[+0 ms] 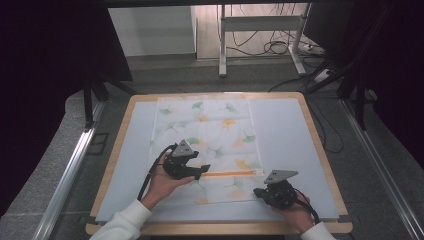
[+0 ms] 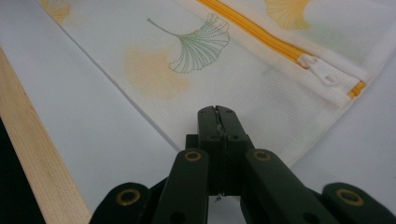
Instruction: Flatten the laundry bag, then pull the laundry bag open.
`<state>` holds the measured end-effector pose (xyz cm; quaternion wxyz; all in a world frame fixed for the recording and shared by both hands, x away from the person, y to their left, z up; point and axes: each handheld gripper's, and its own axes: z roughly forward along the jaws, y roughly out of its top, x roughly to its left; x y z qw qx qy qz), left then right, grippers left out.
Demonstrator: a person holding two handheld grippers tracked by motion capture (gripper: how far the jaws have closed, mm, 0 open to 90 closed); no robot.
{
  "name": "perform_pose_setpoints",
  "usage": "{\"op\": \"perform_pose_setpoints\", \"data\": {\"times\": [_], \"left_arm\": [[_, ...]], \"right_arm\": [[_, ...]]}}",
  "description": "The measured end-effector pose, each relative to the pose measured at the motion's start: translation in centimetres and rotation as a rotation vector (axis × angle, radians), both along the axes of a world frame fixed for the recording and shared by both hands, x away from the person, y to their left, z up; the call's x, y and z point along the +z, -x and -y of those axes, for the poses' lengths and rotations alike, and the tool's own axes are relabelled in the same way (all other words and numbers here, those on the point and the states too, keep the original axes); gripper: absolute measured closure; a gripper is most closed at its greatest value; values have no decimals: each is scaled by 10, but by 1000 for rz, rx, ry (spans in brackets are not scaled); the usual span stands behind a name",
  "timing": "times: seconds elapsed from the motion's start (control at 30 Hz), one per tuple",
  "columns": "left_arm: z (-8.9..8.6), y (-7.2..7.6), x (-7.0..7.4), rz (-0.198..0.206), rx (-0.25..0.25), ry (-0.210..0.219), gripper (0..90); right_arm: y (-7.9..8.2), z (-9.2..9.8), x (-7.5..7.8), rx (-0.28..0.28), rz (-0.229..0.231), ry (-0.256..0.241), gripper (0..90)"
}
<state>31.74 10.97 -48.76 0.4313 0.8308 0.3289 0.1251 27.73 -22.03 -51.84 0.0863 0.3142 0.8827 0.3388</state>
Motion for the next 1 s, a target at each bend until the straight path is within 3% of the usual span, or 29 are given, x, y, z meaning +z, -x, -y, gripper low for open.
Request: {"op": "perform_pose_setpoints", "data": {"times": [0.27, 1.0], "left_arm": [[27, 4, 1, 5, -63, -12, 336], [67, -1, -5, -13, -136, -35, 337]], "right_arm": [[8, 0, 1, -12, 13, -4, 891], [14, 6, -1, -39, 11, 3, 891]]}}
